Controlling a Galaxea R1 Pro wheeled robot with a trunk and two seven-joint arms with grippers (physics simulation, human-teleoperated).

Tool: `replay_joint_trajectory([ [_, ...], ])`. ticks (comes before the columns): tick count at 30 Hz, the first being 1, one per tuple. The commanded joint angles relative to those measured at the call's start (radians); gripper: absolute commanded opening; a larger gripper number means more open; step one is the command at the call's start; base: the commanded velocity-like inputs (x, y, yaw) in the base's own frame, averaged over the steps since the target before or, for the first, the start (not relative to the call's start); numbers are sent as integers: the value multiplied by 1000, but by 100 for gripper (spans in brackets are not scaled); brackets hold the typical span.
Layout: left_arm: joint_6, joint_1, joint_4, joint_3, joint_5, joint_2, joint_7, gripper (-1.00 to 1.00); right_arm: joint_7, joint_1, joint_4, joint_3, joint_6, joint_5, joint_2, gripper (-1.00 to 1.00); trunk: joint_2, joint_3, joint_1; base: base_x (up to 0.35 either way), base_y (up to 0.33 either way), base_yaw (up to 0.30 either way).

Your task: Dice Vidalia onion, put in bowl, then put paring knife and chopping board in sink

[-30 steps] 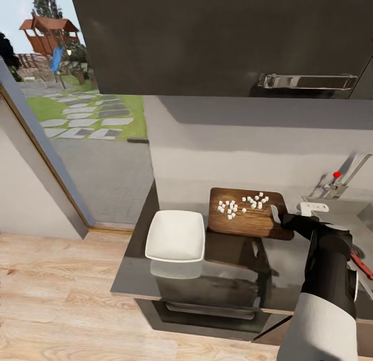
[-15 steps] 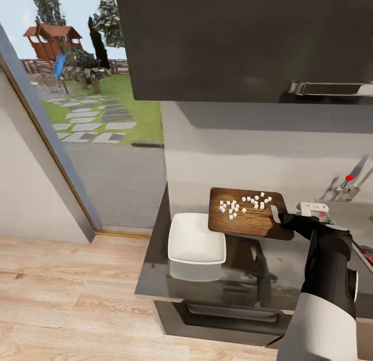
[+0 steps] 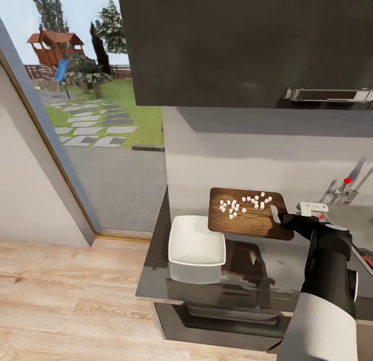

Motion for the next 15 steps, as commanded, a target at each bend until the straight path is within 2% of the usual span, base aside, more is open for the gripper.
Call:
replay_joint_trajectory([
  [1, -1, 1, -2, -9, 4, 1, 8, 100, 10, -2, -1, -2, 1, 10, 1, -100, -2, -1, 1, 0, 0, 0],
  [15, -1, 1, -5, -9, 3, -1, 8, 100, 11, -1, 0, 0, -15, 13, -1, -100, -2, 0, 1, 0, 0, 0],
])
